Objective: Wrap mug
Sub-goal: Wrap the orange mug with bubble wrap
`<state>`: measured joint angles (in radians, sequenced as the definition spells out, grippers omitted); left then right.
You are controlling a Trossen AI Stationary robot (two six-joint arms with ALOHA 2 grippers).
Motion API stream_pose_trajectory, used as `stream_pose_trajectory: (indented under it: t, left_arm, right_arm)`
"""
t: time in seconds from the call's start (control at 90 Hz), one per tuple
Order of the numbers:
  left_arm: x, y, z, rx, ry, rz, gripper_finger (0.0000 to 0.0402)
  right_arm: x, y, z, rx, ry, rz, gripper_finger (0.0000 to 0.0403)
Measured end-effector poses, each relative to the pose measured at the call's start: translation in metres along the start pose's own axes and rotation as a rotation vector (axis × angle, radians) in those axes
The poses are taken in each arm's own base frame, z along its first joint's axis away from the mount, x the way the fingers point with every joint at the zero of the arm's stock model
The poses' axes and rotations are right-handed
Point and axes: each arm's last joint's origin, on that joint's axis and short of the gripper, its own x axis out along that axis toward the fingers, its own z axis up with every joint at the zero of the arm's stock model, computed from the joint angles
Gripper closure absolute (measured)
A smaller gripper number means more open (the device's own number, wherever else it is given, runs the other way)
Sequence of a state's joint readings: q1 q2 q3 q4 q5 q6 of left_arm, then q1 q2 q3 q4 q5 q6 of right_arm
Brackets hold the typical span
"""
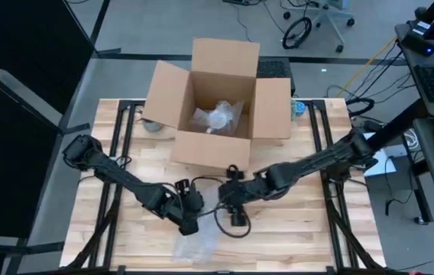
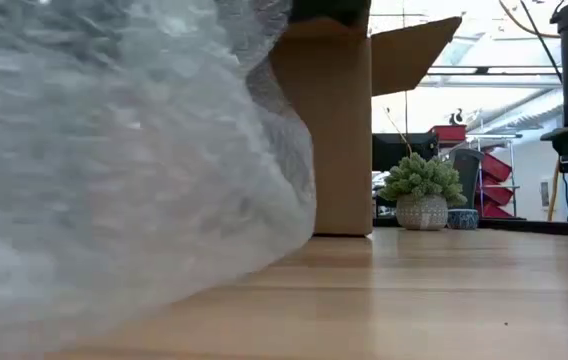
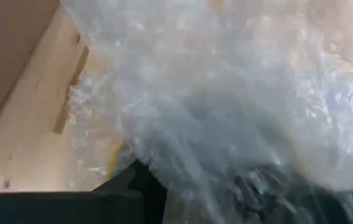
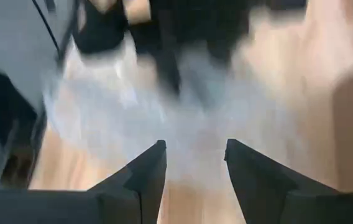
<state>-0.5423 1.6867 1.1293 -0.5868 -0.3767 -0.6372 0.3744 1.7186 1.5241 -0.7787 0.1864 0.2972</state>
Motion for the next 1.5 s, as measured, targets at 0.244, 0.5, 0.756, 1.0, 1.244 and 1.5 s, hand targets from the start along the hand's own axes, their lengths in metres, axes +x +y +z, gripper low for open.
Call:
stream_pose_trajectory:
  t: [0.244, 0.5, 0.756, 1.0, 1.244, 1.5]
  left_arm:
    - [0.001, 0.0, 0.003, 0.002, -0.012, -0.017, 0.0263]
    - [0.001, 0.001, 0.004, -0.004, -0.012, -0.02, 0.0263]
    - [0.001, 0.002, 0.005, -0.008, -0.014, -0.022, 0.0263]
    - [0.001, 0.002, 0.006, -0.011, -0.017, -0.025, 0.0263]
    - [0.001, 0.002, 0.004, -0.001, 0.001, -0.028, 0.0263]
    - [-0.013, 0.001, 0.01, -0.017, 0.023, -0.028, 0.0263]
  right_arm:
    - [0.062, 0.013, -0.064, 0.019, 0.016, -0.073, 0.025]
    - [0.114, -0.001, -0.078, 0.031, -0.383, -0.035, 0.025]
    - [0.096, 0.001, -0.036, -0.047, -0.648, -0.002, 0.025]
    - [0.108, 0.012, -0.009, -0.102, -0.678, -0.003, 0.025]
    - [0.137, 0.012, -0.004, -0.11, -0.516, -0.005, 0.025]
    - [0.141, 0.01, -0.007, -0.105, -0.455, -0.011, 0.025]
